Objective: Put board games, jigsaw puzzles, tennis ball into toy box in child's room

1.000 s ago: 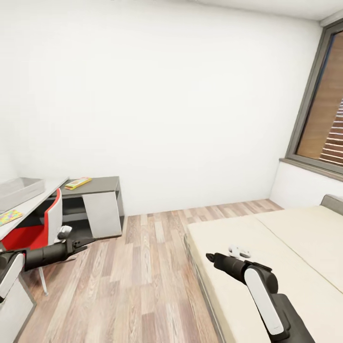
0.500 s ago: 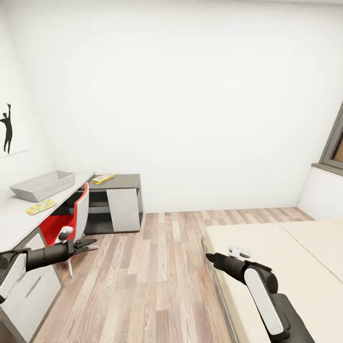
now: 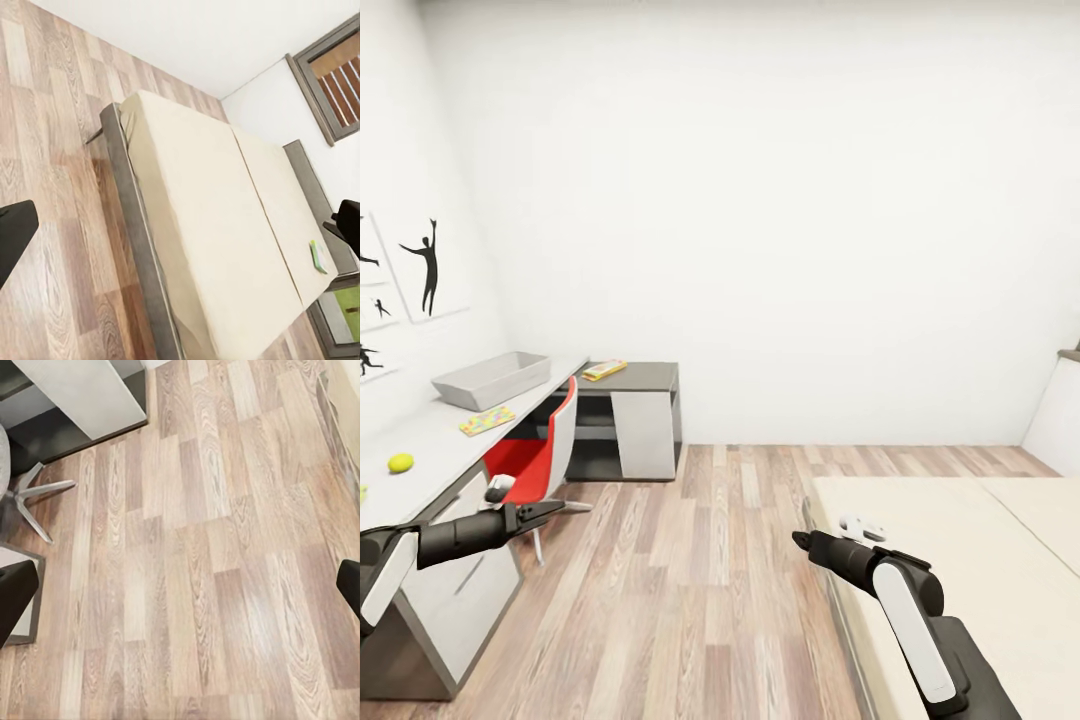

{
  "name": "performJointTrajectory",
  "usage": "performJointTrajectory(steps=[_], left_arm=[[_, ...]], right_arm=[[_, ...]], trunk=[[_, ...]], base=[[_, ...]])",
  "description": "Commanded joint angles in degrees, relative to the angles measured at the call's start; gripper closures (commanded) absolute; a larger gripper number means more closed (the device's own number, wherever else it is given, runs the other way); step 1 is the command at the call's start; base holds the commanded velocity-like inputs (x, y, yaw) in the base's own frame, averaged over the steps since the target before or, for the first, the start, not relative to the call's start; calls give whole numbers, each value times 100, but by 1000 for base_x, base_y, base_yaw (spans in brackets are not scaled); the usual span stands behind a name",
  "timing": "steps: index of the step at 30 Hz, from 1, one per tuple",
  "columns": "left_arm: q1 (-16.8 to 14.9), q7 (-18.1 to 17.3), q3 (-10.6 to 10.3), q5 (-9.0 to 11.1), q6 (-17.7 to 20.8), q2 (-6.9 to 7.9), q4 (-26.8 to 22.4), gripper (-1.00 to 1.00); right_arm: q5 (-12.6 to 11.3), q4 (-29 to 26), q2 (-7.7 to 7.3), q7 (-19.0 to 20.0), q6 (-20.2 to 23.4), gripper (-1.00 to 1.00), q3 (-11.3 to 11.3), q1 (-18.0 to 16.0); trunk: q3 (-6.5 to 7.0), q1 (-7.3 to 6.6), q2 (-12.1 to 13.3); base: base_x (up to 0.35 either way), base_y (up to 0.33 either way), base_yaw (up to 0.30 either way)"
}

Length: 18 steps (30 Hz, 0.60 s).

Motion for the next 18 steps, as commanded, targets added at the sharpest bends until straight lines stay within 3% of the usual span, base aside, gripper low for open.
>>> performJointTrajectory(steps=[1, 8, 18], left_arm=[[-2, -12, 5, 8, 28, 2, 2, -100], [-2, -13, 3, 9, 27, 2, -3, -100], [0, -13, 3, 9, 27, -1, -6, -100]], right_arm=[[-60, -5, -4, -60, 7, -100, 11, -2], [-60, -6, -3, -64, 2, -100, 6, -2], [-64, 29, -7, -67, -142, -100, 13, -2]], trunk=[[-3, 2, -5], [-3, 2, -5], [-3, 2, -5]], base=[[-71, -1, 10], [-159, 0, 3], [-26, 0, 0]])
